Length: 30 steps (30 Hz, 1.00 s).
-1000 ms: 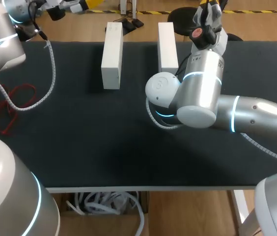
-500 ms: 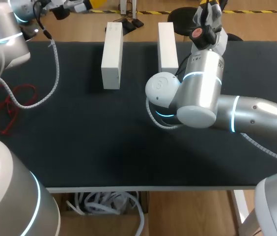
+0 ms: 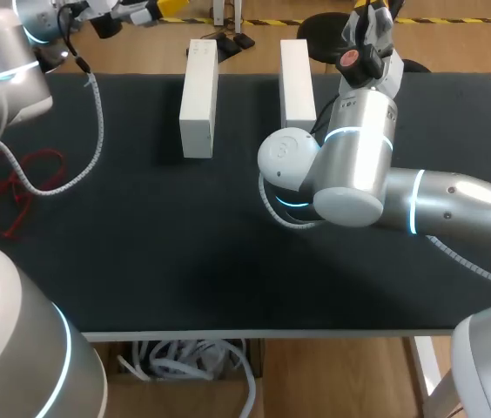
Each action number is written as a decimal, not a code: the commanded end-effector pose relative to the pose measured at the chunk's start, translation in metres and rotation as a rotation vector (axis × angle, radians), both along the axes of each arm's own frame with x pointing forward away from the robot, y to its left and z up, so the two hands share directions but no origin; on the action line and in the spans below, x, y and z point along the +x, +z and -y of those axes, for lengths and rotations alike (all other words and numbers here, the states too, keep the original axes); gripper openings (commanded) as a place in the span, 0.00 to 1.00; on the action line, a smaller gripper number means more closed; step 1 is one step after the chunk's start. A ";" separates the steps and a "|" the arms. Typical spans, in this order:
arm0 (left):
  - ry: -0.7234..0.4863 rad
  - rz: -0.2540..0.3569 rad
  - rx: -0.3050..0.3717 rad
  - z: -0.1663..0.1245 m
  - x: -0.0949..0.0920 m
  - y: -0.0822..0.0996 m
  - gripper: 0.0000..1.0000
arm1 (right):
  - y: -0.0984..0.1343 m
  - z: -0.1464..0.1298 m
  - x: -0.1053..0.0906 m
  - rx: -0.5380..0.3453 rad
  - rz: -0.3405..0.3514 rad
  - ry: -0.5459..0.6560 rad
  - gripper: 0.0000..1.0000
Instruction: Grab the tape and strap the tape.
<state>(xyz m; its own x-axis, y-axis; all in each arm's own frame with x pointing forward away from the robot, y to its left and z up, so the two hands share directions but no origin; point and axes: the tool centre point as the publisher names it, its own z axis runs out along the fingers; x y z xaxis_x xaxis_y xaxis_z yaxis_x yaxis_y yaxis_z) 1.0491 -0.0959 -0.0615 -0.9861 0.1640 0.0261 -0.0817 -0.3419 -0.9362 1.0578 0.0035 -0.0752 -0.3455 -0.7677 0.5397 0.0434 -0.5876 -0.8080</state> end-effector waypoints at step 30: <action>0.018 0.004 -0.010 -0.005 -0.009 0.003 0.38 | 0.002 0.000 0.000 0.000 -0.005 -0.002 0.00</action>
